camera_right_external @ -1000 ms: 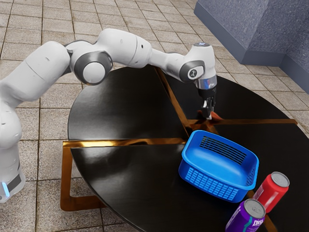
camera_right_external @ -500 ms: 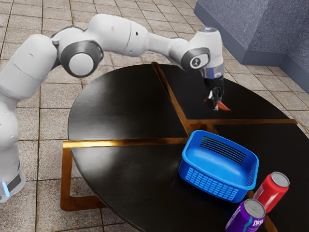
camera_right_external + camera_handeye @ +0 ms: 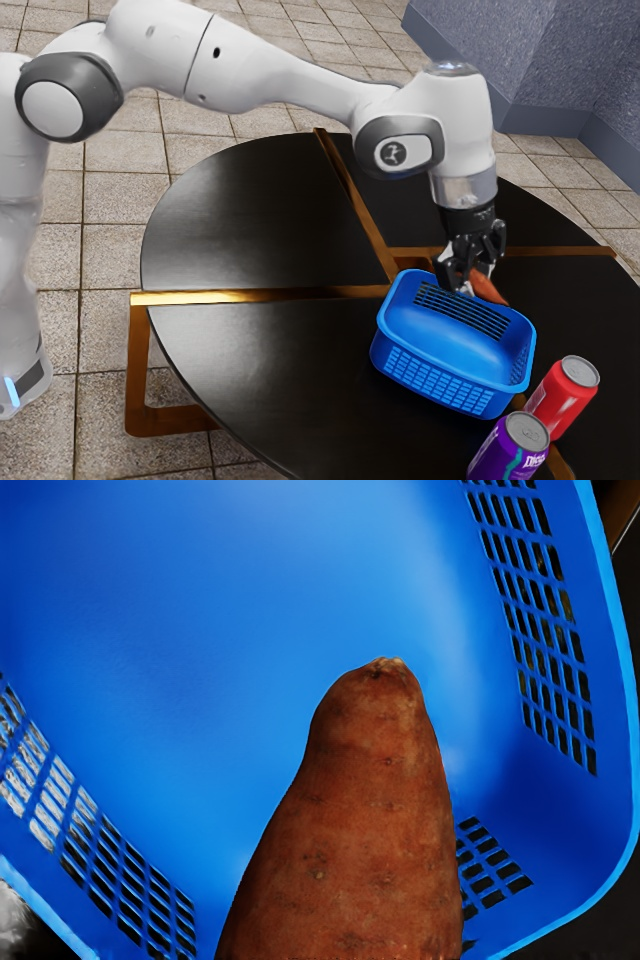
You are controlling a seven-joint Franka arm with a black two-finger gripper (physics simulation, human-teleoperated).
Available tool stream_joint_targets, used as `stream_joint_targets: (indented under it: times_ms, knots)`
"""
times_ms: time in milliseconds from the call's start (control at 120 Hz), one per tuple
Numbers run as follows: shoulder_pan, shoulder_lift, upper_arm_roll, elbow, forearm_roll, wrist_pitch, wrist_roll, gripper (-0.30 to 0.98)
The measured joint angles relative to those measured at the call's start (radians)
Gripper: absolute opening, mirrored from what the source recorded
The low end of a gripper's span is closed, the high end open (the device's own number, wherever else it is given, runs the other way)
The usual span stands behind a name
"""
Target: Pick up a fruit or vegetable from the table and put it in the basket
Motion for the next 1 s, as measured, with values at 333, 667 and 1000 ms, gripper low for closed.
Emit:
stream_joint_targets:
  times_ms: [333, 667, 1000]
  knots:
    - [-0.045, -0.086, 0.000, -0.117, -0.001, 0.000, -0.048, 0.14]
    - [0.002, -0.051, 0.002, -0.119, 0.003, 0.000, -0.077, 0.14]
    - [0.023, -0.033, 0.018, -0.118, 0.070, 0.006, -0.080, 0.58]
